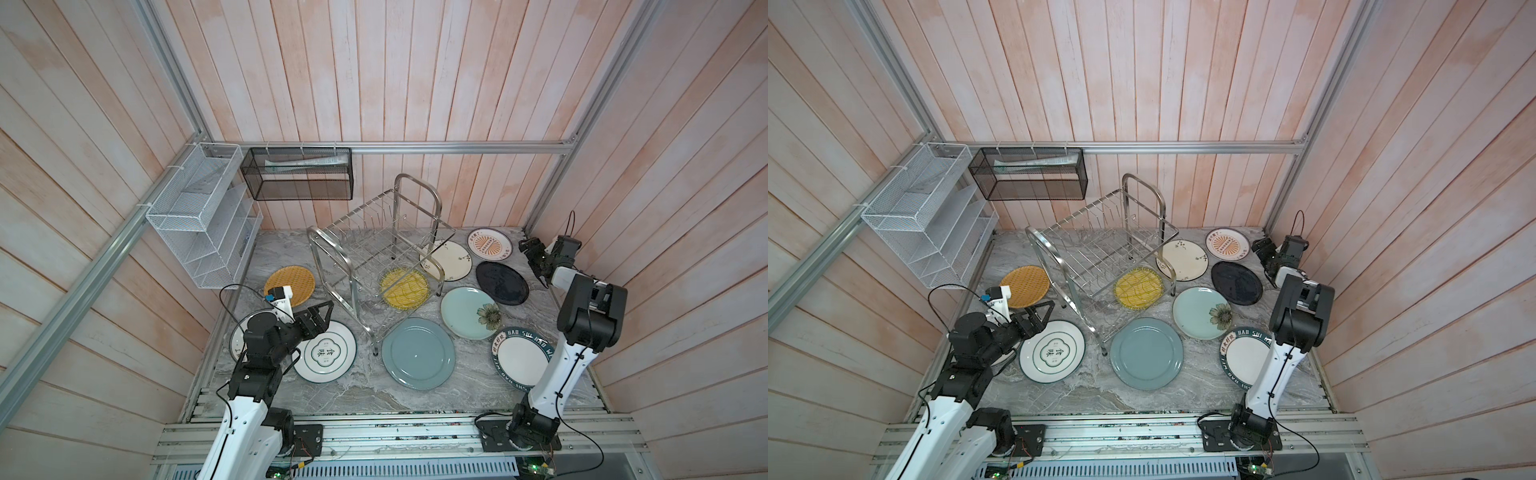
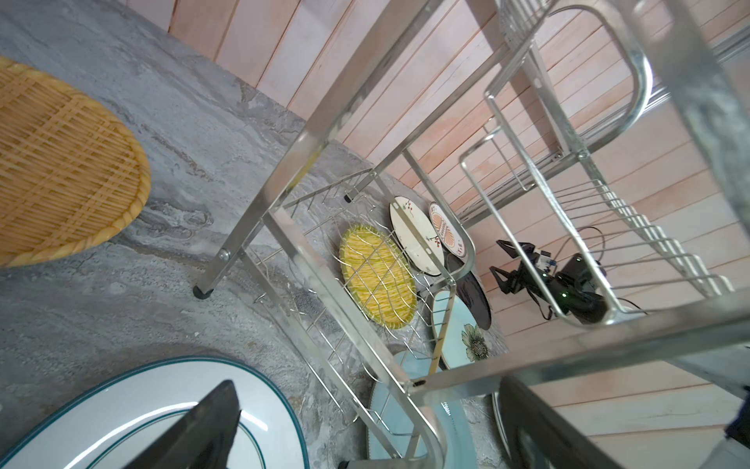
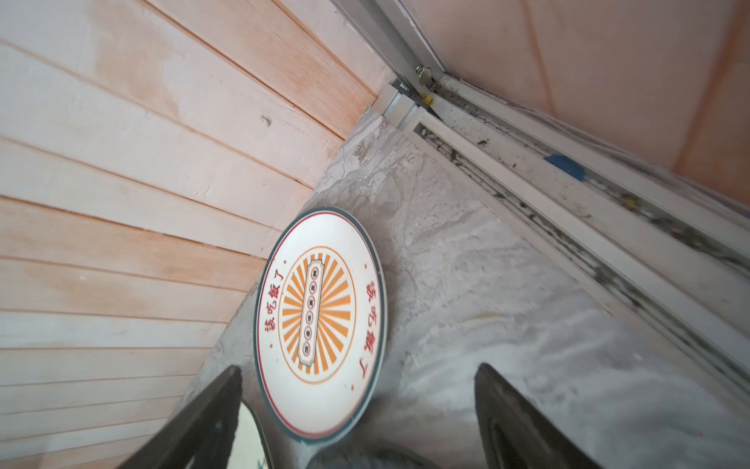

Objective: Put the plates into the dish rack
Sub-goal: 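Reach the right gripper to the sunburst plate's rim and grasp it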

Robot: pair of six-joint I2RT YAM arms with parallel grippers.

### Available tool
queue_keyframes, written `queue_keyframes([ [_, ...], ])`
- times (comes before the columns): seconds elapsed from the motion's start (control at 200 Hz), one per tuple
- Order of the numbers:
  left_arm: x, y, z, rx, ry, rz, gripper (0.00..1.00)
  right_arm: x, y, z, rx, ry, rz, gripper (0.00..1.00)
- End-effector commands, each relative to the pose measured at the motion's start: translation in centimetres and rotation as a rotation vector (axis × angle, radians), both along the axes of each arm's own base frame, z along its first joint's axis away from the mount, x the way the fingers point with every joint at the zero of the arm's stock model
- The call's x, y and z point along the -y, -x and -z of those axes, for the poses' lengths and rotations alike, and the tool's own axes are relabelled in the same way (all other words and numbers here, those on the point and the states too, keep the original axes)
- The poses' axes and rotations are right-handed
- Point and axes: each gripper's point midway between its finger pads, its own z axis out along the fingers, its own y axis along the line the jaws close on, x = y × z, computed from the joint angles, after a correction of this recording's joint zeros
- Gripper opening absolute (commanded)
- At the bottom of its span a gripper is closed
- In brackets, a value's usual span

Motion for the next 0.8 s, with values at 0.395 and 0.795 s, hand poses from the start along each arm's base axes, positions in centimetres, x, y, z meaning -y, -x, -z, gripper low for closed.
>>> queue_keyframes([
  [0.395,0.6,0.7,-3.5,0.104,0.021,0.038,1.00,-1.5,-3.9,4.3,-0.134,-0.070,-0.231,0.74],
  [0.795,1.8,2.6,-4.3,0.115,0.015,0.129,1.00,-4.5,-5.7,7.1,-0.179,-0.108,-0.345,0.58],
])
